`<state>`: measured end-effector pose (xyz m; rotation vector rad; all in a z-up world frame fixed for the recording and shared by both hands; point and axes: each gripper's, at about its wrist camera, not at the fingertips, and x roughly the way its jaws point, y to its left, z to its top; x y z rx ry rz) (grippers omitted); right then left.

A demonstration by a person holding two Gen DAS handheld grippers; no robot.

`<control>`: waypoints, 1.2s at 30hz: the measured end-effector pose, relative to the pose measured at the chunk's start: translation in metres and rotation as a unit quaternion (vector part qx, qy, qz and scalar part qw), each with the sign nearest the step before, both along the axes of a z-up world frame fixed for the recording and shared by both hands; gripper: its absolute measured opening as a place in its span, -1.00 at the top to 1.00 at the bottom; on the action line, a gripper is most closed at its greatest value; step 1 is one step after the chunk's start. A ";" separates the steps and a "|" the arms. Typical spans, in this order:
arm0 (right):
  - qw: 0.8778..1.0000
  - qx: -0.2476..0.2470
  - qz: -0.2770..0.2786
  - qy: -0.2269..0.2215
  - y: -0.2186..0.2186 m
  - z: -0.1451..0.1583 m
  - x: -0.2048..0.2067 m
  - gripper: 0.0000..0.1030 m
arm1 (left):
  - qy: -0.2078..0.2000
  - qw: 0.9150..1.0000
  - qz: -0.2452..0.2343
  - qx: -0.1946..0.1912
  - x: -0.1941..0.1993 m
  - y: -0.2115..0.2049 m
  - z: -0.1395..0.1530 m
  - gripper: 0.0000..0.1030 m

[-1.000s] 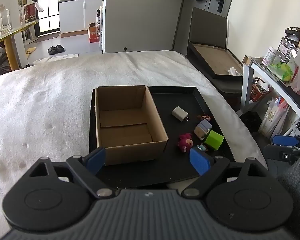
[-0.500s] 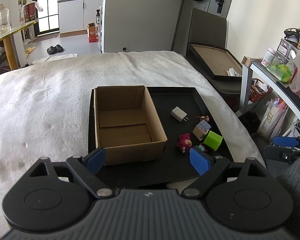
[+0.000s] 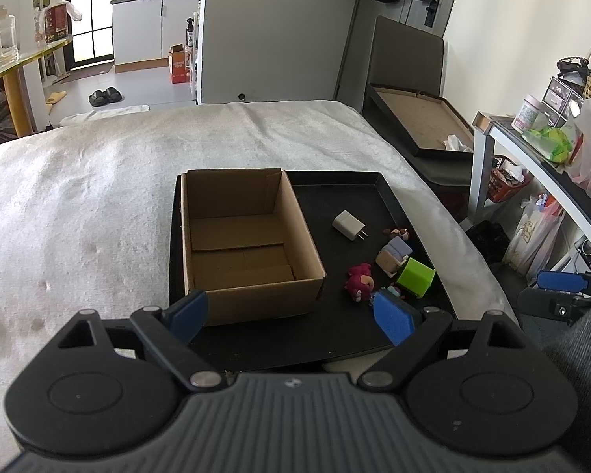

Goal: Organize rigid objects

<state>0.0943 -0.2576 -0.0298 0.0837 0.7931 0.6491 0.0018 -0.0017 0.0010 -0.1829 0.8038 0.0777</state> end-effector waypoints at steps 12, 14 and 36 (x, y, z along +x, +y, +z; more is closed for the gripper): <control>1.000 -0.005 -0.004 0.000 0.000 0.001 -0.002 -1.00 | 0.000 1.000 0.000 0.000 -0.001 0.002 -0.001 -0.75; 1.000 -0.004 -0.004 0.001 0.000 0.001 -0.002 -1.00 | 0.000 1.000 0.000 -0.001 -0.001 0.002 0.000 -0.75; 1.000 -0.004 -0.004 0.001 0.000 0.002 -0.002 -1.00 | -0.001 1.000 0.000 0.000 -0.001 0.002 0.000 -0.75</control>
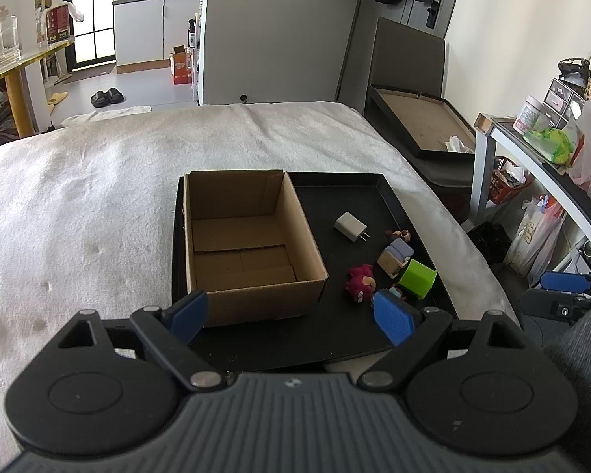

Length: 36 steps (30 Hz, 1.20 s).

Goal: Organize rigid objects

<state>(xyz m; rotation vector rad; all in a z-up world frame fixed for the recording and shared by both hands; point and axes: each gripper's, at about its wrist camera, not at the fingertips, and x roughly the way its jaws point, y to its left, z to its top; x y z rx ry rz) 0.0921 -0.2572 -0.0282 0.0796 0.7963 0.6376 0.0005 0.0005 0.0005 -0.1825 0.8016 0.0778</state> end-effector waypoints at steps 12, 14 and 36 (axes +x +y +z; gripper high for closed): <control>1.000 0.002 0.007 -0.005 0.001 0.002 0.007 -1.00 | 0.000 1.000 -0.001 0.004 0.004 0.001 0.000 -0.75; 1.000 0.002 0.005 -0.002 0.000 0.000 0.011 -1.00 | 0.001 1.000 -0.001 0.005 0.005 0.001 0.000 -0.75; 1.000 -0.003 -0.013 0.025 -0.007 -0.045 0.043 -1.00 | 0.043 0.998 0.045 0.019 0.043 0.019 -0.035 -0.75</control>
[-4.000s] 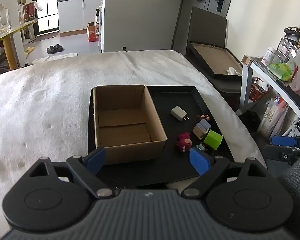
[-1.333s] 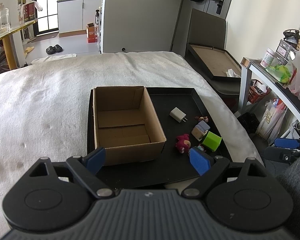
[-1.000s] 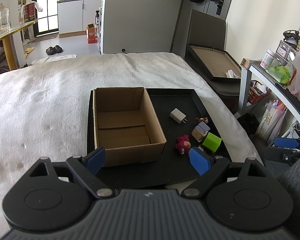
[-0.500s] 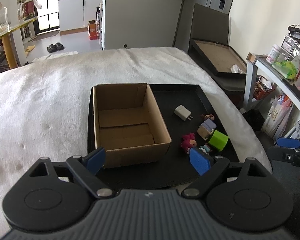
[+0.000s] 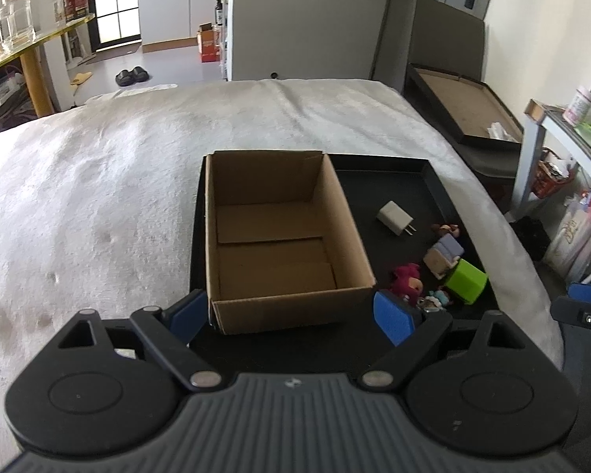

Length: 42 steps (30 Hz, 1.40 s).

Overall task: Organize rigid objects
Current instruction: 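Move the right gripper down onto the lime-green cube and close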

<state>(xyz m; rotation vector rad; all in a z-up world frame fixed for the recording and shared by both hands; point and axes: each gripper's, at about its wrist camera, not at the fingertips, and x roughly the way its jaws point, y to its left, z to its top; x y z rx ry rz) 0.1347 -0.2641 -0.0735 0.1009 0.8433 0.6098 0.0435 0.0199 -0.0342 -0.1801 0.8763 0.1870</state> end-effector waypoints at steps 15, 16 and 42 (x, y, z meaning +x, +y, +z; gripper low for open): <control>1.000 -0.005 -0.003 0.020 0.008 -0.027 0.029 -1.00 | 0.018 0.999 0.049 0.005 0.023 0.012 -0.028 -0.75; 1.000 -0.007 -0.003 0.021 0.009 -0.029 0.031 -1.00 | 0.019 0.998 0.052 0.006 0.024 0.013 -0.030 -0.75; 0.984 -0.059 -0.131 0.102 0.033 -0.101 0.090 -0.61 | 0.012 0.990 0.132 0.053 0.066 0.035 -0.079 -0.57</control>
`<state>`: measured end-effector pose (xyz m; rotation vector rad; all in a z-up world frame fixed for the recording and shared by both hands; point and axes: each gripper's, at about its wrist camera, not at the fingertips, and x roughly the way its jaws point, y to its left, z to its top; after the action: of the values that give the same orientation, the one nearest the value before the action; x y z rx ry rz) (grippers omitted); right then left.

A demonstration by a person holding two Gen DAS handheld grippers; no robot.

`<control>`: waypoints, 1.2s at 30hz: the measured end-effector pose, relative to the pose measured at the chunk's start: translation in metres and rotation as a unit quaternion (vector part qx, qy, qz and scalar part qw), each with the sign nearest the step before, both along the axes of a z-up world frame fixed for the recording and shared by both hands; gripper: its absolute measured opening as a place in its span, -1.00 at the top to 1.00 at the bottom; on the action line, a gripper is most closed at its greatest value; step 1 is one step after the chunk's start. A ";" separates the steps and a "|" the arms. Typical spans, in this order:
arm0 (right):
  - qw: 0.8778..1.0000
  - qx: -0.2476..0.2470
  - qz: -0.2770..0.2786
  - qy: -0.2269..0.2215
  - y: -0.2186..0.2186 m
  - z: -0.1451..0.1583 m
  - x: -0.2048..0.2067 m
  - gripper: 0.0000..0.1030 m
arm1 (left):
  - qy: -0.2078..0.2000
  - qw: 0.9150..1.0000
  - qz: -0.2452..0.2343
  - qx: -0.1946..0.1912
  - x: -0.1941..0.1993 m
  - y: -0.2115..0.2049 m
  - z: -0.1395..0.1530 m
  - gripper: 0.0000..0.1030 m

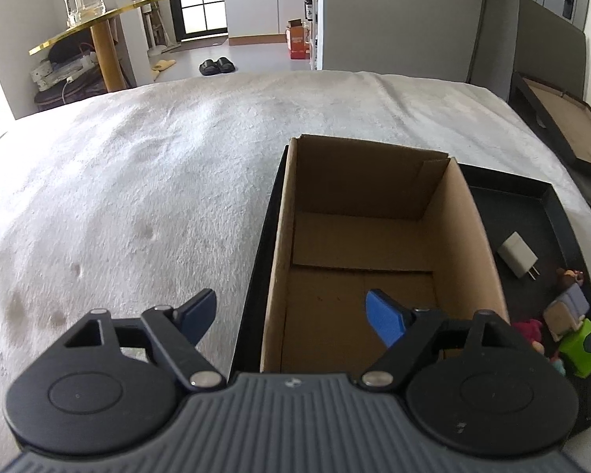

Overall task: Organize rigid objects
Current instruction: 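Move the right gripper down onto the lime-green cube and close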

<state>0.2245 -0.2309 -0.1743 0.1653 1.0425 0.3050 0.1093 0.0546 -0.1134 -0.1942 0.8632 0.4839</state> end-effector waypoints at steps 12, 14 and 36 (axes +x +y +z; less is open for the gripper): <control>0.999 -0.036 -0.025 -0.004 0.021 -0.015 0.010 -0.59 | -0.003 0.999 0.042 0.016 0.003 -0.002 -0.013 0.01; 0.999 -0.046 -0.027 -0.004 0.024 -0.017 0.011 -0.59 | 0.002 0.999 0.046 0.020 0.003 -0.002 -0.014 0.06; 0.997 -0.065 -0.028 -0.021 0.020 -0.017 0.010 -0.15 | -0.001 0.998 0.031 0.059 0.007 -0.009 -0.018 0.79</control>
<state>0.2344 -0.2112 -0.1915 0.0707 1.0105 0.1886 0.1162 0.0458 -0.1310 -0.1133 0.8266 0.5905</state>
